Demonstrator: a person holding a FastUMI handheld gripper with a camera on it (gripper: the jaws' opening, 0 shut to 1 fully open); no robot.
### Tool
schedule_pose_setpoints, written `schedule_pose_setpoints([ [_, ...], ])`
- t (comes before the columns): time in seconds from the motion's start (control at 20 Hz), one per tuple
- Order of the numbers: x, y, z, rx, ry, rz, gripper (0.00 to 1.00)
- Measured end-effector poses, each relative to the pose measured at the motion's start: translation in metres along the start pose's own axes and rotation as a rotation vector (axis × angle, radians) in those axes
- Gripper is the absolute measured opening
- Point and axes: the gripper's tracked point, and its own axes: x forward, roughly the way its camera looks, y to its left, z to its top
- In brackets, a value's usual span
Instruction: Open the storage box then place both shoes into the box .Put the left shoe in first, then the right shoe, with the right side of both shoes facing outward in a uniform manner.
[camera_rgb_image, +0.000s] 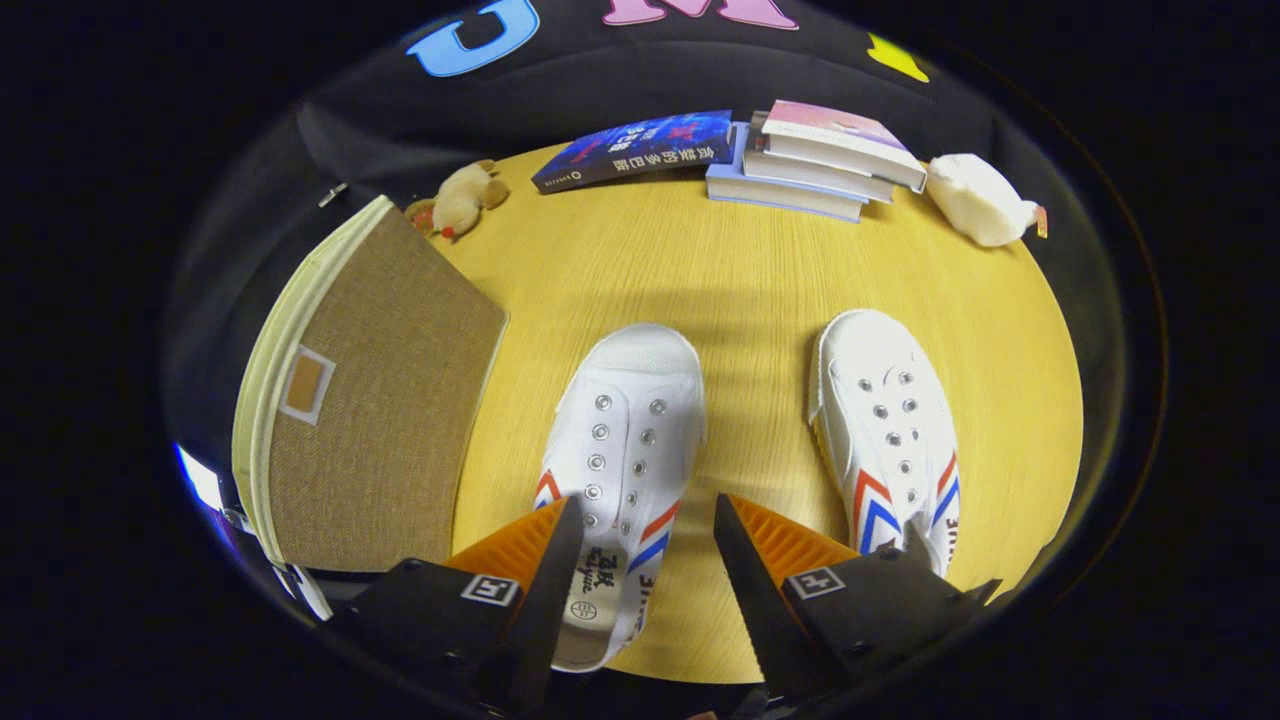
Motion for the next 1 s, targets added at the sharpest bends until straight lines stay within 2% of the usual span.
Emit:
schedule_pose_setpoints([
  [0.1, 0.011, 0.009, -0.005, 0.065, 0.033, 0.04, 0.73],
  [0.2, 0.008, 0.007, -0.007, 0.113, 0.047, 0.035, 0.57],
  [0.25, 0.011, -0.005, -0.004, 0.113, 0.026, -0.009, 0.52],
  [0.3, 0.028, -0.002, -0.008, 0.14, 0.031, 0.001, 0.34],
  [0.35, 0.008, -0.004, -0.005, 0.162, 0.007, 0.003, 0.16],
  [0.4, 0.003, -0.003, -0.003, 0.182, 0.006, 0.007, 0.11],
  [0.7, -0.024, 0.006, 0.001, 0.186, -0.025, 0.003, 0.1],
  [1.0, -0.092, 0.04, 0.064, 0.186, -0.164, 0.057, 0.09],
])
